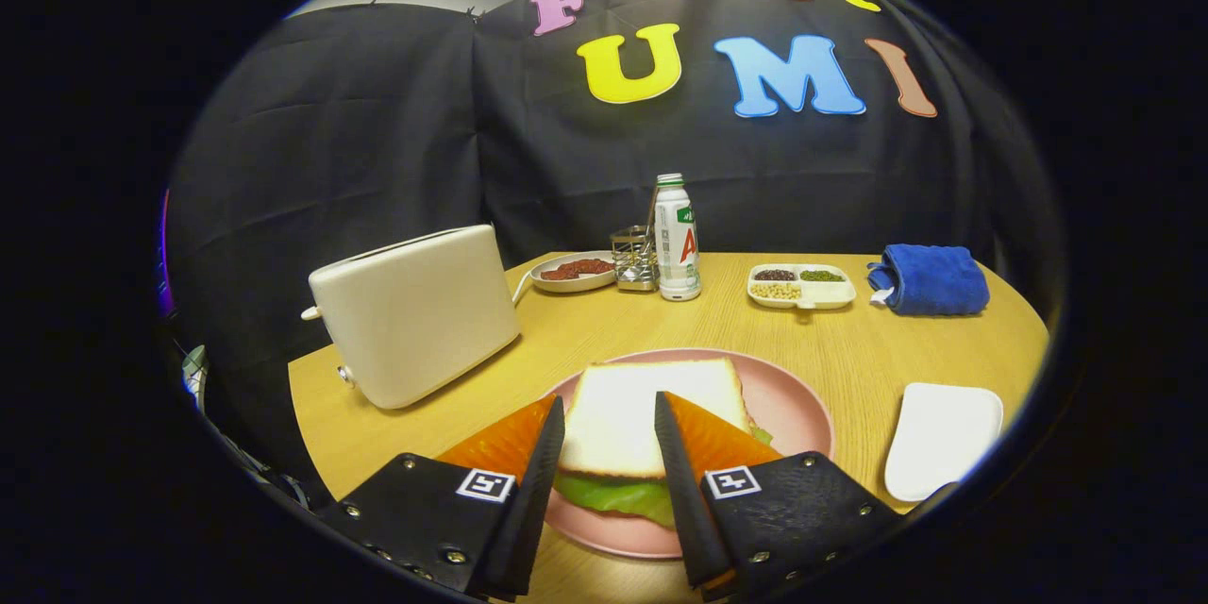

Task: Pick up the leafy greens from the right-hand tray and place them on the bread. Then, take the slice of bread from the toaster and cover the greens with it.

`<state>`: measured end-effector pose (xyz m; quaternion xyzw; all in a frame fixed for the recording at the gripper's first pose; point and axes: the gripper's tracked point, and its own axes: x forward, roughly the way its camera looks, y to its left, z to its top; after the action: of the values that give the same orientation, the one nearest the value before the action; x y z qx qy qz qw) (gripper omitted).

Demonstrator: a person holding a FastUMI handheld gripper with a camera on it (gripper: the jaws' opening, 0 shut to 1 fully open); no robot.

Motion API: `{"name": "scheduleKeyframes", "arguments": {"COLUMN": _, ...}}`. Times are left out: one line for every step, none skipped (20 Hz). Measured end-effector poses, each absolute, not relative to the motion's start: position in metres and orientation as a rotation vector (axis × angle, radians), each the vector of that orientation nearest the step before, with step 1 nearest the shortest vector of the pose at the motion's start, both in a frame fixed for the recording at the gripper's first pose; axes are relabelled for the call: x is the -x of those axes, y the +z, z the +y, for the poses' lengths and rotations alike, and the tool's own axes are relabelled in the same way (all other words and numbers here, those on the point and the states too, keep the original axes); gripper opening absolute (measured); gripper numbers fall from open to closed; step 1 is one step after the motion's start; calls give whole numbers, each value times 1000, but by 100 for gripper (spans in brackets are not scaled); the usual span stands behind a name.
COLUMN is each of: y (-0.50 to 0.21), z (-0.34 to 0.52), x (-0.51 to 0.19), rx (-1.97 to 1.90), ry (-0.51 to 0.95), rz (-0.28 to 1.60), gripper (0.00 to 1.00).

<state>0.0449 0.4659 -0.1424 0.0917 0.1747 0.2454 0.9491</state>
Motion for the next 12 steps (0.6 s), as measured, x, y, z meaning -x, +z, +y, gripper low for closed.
{"name": "scheduleKeyframes", "arguments": {"y": -135, "z": 462, "x": -47, "rx": -195, "ry": 493, "rz": 340, "gripper": 59}}
{"name": "scheduleKeyframes", "arguments": {"y": -129, "z": 456, "x": -49, "rx": -198, "ry": 484, "rz": 326, "gripper": 59}}
{"name": "scheduleKeyframes", "arguments": {"y": -121, "z": 446, "x": -53, "rx": -195, "ry": 469, "rz": 314, "gripper": 59}}
{"name": "scheduleKeyframes", "arguments": {"y": -115, "z": 439, "x": -56, "rx": -189, "ry": 455, "rz": 301, "gripper": 59}}
{"name": "scheduleKeyframes", "arguments": {"y": -105, "z": 428, "x": -60, "rx": -176, "ry": 440, "rz": 284, "gripper": 59}}
{"name": "scheduleKeyframes", "arguments": {"y": -96, "z": 420, "x": -63, "rx": -162, "ry": 430, "rz": 268, "gripper": 59}}
{"name": "scheduleKeyframes", "arguments": {"y": -84, "z": 409, "x": -67, "rx": -147, "ry": 422, "rz": 249, "gripper": 59}}
{"name": "scheduleKeyframes", "arguments": {"y": -73, "z": 399, "x": -70, "rx": -135, "ry": 420, "rz": 230, "gripper": 59}}
{"name": "scheduleKeyframes", "arguments": {"y": -61, "z": 387, "x": -73, "rx": -126, "ry": 423, "rz": 212, "gripper": 59}}
{"name": "scheduleKeyframes", "arguments": {"y": -52, "z": 375, "x": -75, "rx": -122, "ry": 423, "rz": 200, "gripper": 59}}
{"name": "scheduleKeyframes", "arguments": {"y": -43, "z": 359, "x": -78, "rx": -120, "ry": 416, "rz": 189, "gripper": 59}}
{"name": "scheduleKeyframes", "arguments": {"y": -35, "z": 343, "x": -79, "rx": -122, "ry": 406, "rz": 179, "gripper": 59}}
